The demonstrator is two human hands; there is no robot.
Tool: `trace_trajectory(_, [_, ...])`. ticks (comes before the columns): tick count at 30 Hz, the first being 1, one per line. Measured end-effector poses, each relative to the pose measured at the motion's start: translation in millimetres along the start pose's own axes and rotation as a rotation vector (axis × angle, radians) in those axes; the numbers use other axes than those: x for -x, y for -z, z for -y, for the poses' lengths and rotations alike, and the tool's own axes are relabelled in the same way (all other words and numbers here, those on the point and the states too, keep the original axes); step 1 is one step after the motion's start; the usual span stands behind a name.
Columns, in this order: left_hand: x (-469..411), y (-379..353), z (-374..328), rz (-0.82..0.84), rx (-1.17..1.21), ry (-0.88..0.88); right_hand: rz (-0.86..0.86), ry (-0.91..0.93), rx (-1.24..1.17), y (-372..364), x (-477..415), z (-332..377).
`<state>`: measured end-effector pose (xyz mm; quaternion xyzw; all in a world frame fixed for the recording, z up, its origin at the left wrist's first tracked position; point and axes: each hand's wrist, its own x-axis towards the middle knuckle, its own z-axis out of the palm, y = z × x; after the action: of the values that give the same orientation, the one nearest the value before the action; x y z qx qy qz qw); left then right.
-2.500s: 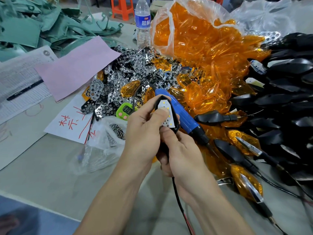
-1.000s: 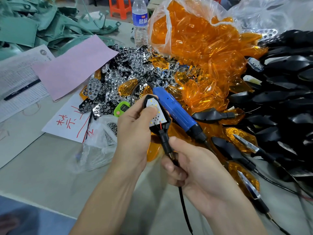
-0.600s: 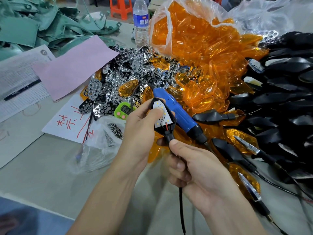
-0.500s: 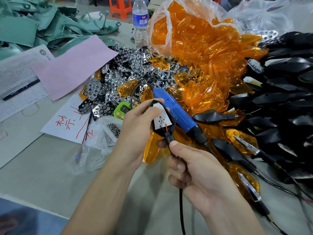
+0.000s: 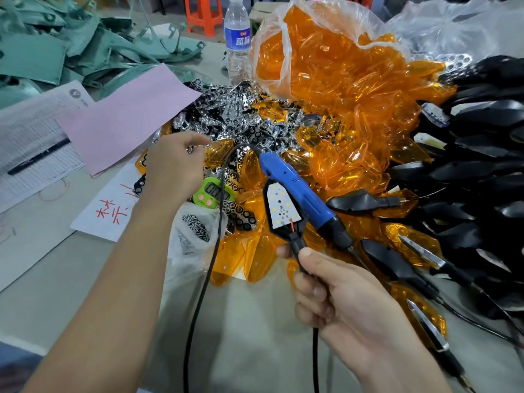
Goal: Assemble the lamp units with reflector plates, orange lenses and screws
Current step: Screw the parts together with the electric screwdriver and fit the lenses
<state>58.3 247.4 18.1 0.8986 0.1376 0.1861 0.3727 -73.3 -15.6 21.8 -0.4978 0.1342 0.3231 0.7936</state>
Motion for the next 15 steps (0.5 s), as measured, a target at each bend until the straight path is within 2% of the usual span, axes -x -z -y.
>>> trace_trajectory(2, [-21.5, -6.9, 10.9, 0.083, -0.162, 0.004, 0.046, -0.008, 0.004, 3.1, -0.4, 0.2])
trace_trajectory(5, [-41.9, -14.8, 16.4, 0.297, -0.258, 0.013, 0.115, -0.021, 0.002, 11.4, -1.6, 1.3])
trace_trajectory(7, [-51.1, -15.6, 15.9, 0.363, -0.319, -0.005, 0.142, -0.023, -0.004, 18.5, -3.9, 1.7])
trace_trajectory(12, [-60.0, -20.0, 9.4, 0.354, -0.375, -0.04, 0.175, -0.013, -0.022, 30.2, -9.3, 2.5])
trace_trajectory(15, [-62.5, -25.1, 11.0, 0.324, -0.369, 0.001, 0.167, -0.012, -0.002, 34.0, -12.2, 2.1])
